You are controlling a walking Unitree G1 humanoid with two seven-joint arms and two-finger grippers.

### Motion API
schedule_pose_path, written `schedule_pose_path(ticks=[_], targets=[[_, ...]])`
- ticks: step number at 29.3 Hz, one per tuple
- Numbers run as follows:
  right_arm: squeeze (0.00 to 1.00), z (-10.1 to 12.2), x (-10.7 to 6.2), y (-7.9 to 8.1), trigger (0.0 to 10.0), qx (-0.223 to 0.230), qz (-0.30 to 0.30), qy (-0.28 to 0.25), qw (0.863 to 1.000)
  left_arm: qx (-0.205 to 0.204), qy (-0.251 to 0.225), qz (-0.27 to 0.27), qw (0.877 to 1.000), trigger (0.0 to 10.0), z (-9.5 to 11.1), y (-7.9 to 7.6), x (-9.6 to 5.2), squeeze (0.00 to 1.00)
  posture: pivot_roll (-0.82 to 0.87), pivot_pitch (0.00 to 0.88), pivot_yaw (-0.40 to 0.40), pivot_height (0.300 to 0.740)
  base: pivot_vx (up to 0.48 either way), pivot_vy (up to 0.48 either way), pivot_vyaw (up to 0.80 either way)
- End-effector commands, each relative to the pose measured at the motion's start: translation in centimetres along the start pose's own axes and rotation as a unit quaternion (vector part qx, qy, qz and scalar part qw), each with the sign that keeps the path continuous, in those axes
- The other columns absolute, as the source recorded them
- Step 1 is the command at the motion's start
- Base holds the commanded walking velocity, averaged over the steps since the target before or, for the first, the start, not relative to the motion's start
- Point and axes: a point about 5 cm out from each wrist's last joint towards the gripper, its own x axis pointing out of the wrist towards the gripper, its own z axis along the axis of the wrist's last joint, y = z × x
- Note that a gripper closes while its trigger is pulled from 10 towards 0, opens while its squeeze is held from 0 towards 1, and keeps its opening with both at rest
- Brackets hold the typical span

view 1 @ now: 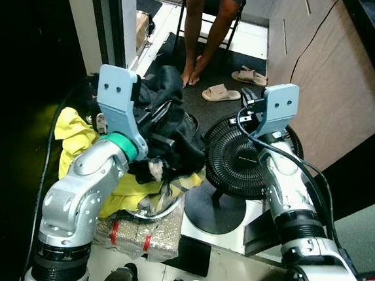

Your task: Clothes washing

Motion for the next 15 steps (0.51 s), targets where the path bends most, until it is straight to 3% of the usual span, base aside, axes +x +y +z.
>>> schedule_pose_path(ticks=[1,2,3,5,12,13,15], targets=[[0.0,-0.4,-0.3,-0.4,10.0,0.007,-0.011,0.004,1.0,0.029,0.001,-0.021,0.999,10.0,-0.1,-1.0,0.0,0.0,0.05,0.068,-0.014,0.74,0.0,0.0,0.0],[0.0,-0.4,-0.3,-0.4,10.0,0.007,-0.012,0.003,1.0,0.087,0.029,-0.022,0.996,10.0,-1.3,-1.2,0.0,0.0,0.05,0.068,-0.014,0.74,0.0,0.0,0.0],[0.0,-0.4,-0.3,-0.4,10.0,0.007,-0.012,0.003,1.0,0.087,0.029,-0.022,0.996,10.0,-1.3,-1.2,0.0,0.0,0.05,0.068,-0.014,0.74,0.0,0.0,0.0],[0.0,-0.4,-0.3,-0.5,10.0,0.006,-0.014,0.003,1.0,0.136,0.057,-0.003,0.989,10.0,-2.6,-1.0,0.2,0.02,0.05,0.066,-0.013,0.74,0.0,0.0,0.0],[0.0,-0.3,-0.3,-0.5,10.0,0.006,-0.015,0.002,1.0,0.125,0.057,0.021,0.99,10.0,-2.6,-0.7,0.7,0.0,0.04,0.063,-0.012,0.74,0.0,0.0,0.0],[0.0,-0.3,-0.3,-0.5,10.0,0.007,-0.015,0.001,1.0,0.111,0.056,0.048,0.991,10.0,-2.5,0.1,0.7,0.0,0.04,0.063,-0.012,0.74,0.0,0.0,0.0],[0.0,-0.3,-0.3,-0.5,10.0,0.007,-0.015,0.001,1.0,0.111,0.056,0.048,0.991,10.0,-2.5,0.1,0.7,0.0,0.04,0.063,-0.012,0.74,0.0,0.0,0.0]])
